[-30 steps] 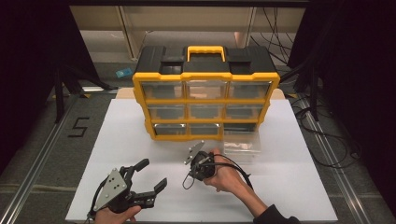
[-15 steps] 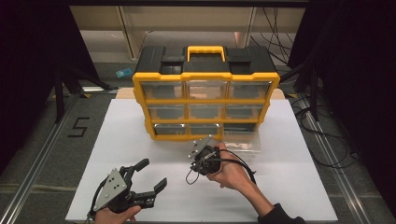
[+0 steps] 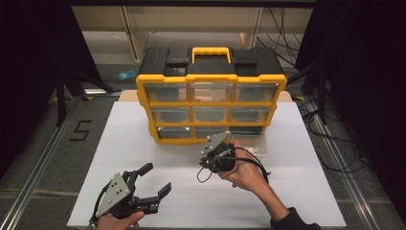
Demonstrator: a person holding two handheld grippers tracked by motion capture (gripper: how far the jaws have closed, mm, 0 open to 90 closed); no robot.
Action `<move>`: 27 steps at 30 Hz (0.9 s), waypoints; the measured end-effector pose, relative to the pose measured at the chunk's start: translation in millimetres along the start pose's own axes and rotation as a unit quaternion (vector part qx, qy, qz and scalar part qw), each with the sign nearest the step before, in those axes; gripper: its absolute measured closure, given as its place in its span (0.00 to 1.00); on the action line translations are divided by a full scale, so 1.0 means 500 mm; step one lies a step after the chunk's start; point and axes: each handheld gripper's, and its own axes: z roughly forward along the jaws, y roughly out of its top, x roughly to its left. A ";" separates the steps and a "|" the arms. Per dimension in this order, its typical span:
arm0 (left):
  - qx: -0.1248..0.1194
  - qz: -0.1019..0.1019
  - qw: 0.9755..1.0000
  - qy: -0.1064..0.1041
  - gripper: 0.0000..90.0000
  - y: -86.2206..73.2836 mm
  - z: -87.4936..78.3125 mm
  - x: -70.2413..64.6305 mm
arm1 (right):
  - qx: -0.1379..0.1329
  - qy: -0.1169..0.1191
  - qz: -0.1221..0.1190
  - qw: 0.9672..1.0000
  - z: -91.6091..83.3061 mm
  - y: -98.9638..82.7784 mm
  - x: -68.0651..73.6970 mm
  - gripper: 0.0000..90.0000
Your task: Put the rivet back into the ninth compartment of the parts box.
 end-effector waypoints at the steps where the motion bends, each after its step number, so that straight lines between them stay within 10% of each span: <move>1: 0.000 0.000 1.000 0.000 0.18 0.000 0.000 0.000 | -0.003 -0.002 0.002 1.000 -0.005 0.000 -0.002 0.93; 27: 0.000 0.000 1.000 0.000 0.18 0.000 0.000 0.000 | -0.053 -0.044 0.033 0.997 -0.103 -0.019 -0.054 0.93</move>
